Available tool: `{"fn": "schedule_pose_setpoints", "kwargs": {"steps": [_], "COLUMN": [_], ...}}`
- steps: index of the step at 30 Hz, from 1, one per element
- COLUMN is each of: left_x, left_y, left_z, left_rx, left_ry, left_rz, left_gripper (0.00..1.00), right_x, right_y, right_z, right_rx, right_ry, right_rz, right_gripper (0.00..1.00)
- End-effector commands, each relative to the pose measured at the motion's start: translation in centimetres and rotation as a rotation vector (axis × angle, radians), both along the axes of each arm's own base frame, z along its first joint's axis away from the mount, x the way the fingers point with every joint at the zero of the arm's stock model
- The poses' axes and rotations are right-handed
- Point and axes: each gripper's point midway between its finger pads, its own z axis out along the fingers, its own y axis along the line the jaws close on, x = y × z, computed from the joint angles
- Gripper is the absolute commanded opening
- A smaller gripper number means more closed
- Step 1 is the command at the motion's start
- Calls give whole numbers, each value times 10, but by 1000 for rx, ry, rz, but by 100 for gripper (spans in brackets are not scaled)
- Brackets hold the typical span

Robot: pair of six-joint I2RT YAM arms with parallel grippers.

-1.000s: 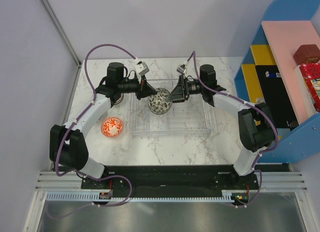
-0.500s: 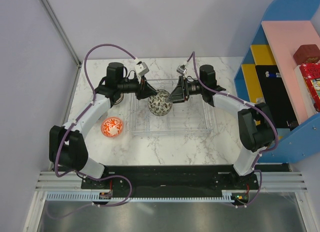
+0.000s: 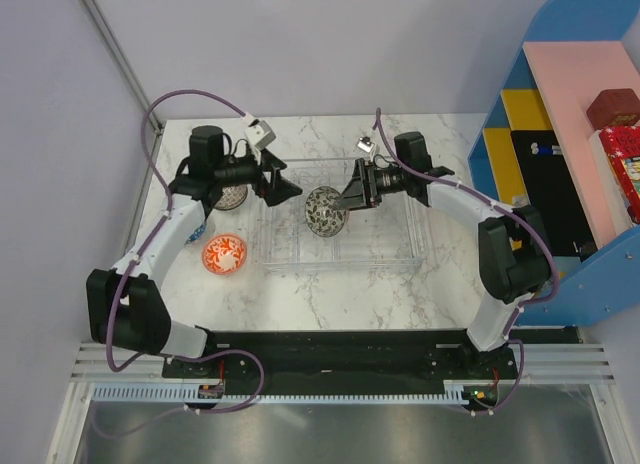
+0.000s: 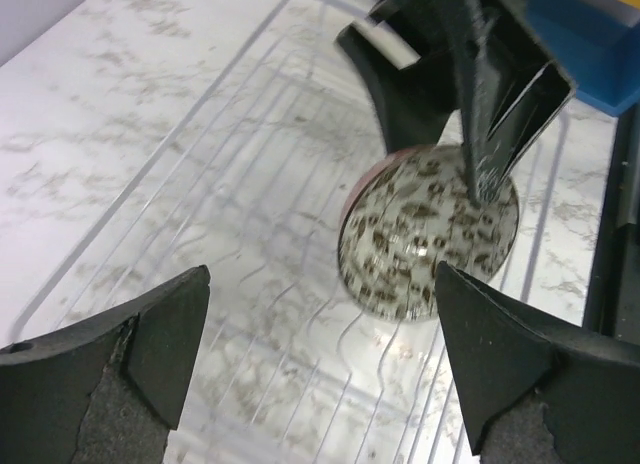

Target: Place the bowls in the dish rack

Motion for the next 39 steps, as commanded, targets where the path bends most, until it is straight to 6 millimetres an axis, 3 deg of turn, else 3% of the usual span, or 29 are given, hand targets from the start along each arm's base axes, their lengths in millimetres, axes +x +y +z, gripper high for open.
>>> {"fn": "schedule_pose_setpoints", "kwargs": {"steps": [1, 3, 4, 5, 7, 11, 12, 13, 20, 25, 32, 39], "left_x": [3, 1, 3, 0, -4, -12, -14, -16, -29, -32, -34, -35], "left_y": [53, 72, 95, 102, 127, 157, 165, 168, 174, 175, 173, 172], "left_z": [5, 0, -2, -4, -10, -25, -34, -37, -48, -49, -56, -58], "left_rx": [-18, -18, -17, -18, -7, 38, 49, 57, 44, 39, 33, 27], "left_ry": [16, 37, 59, 60, 78, 78, 94, 93, 102, 84, 93, 93], "left_rz": [126, 157, 219, 219, 298, 400, 427, 437, 454, 459, 453, 451], "left_gripper": [100, 100, 100, 100, 100, 100, 100, 100, 100, 100, 100, 100], "right_x": [27, 41, 45, 54, 65, 88, 86, 92, 103, 104, 103, 102], "right_y": [-14, -20, -28, -31, -43, -61, -57, -65, -52, -30, -2, 23], "right_z": [22, 29, 23, 30, 24, 26, 24, 23, 35, 40, 17, 10], "right_rx": [-172, -243, -313, -352, -484, -732, -778, -857, -1017, -1062, -1121, -1089], "right_ry": [-272, -388, -395, -476, -534, -730, -792, -822, -994, -1090, -1148, -1177], "right_rz": [-45, -63, -89, -89, -135, -184, -142, -161, -151, -114, -6, 35], "right_gripper": [0, 0, 0, 0, 0, 0, 0, 0, 0, 0, 0, 0]}}
